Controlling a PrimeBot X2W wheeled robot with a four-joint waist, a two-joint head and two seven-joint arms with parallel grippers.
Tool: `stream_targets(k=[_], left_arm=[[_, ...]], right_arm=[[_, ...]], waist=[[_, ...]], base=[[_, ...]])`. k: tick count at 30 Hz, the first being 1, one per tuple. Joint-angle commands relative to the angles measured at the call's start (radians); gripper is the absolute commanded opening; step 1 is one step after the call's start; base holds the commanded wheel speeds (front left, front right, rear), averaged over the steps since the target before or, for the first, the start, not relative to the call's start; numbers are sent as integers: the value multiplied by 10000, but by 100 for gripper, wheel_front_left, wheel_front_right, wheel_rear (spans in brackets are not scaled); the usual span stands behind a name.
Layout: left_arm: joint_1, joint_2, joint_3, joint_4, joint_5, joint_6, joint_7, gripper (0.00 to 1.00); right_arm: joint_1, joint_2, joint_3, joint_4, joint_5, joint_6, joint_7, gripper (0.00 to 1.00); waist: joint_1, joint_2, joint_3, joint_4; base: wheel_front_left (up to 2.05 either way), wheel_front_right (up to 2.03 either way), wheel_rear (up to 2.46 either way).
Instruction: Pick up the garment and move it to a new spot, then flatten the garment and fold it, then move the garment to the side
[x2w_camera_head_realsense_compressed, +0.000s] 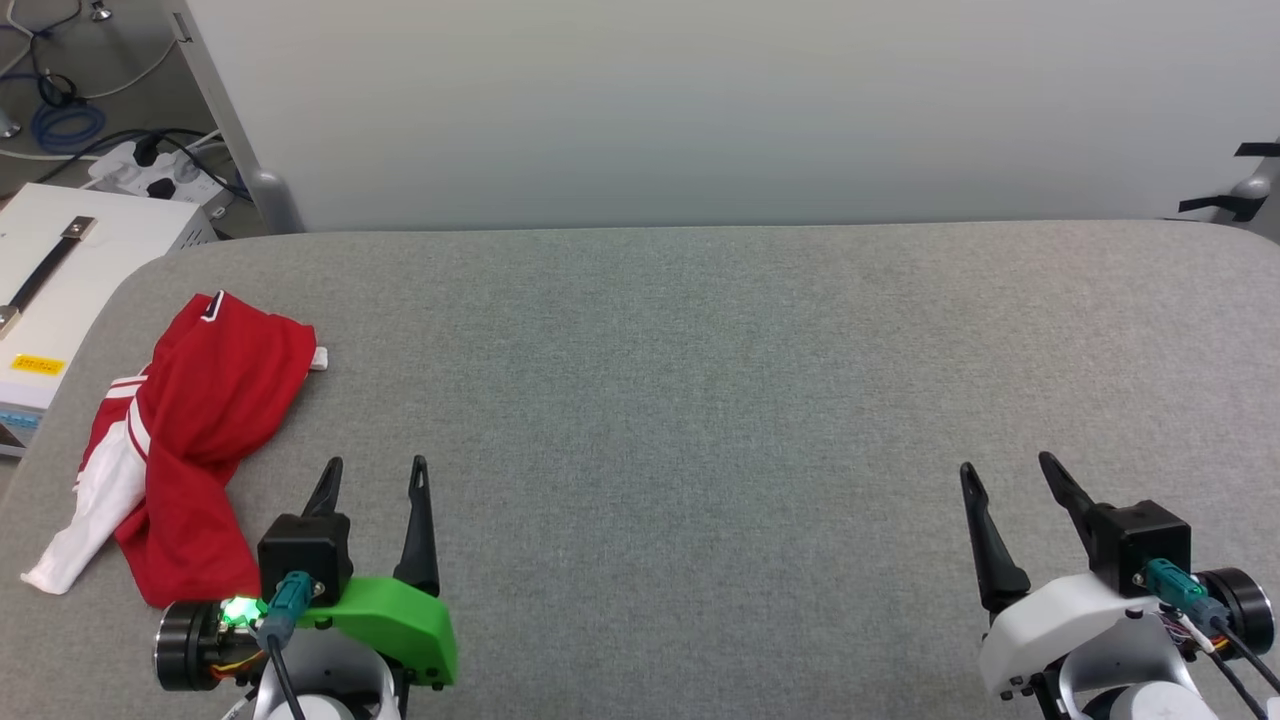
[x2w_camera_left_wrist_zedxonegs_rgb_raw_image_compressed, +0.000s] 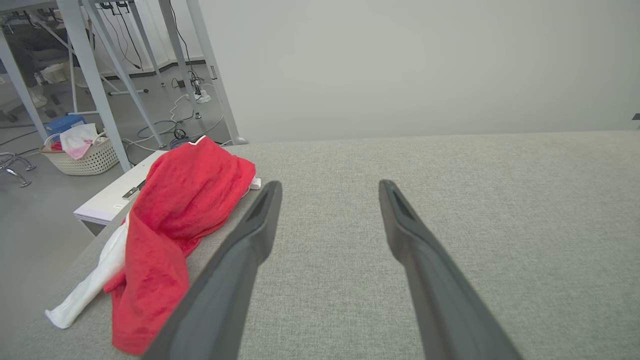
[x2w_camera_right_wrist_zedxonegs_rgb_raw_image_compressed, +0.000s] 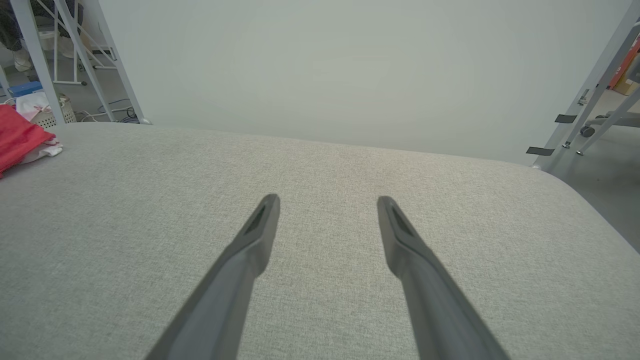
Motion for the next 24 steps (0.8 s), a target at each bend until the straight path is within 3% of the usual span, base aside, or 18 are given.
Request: stream_targets(k=[1, 24], left_arm=[[-9, -3, -48, -58, -31, 83, -96, 100], [40, -11, -225, -303, -185, 327, -573, 100]], right_arm=[[-6, -2, -20, -55, 94, 0, -122, 100], [79, -9, -76, -410, 621, 1, -592, 100]], waist=[[0, 0, 3, 0], [0, 0, 2, -5]], base=[[0, 0, 0], [0, 0, 0]])
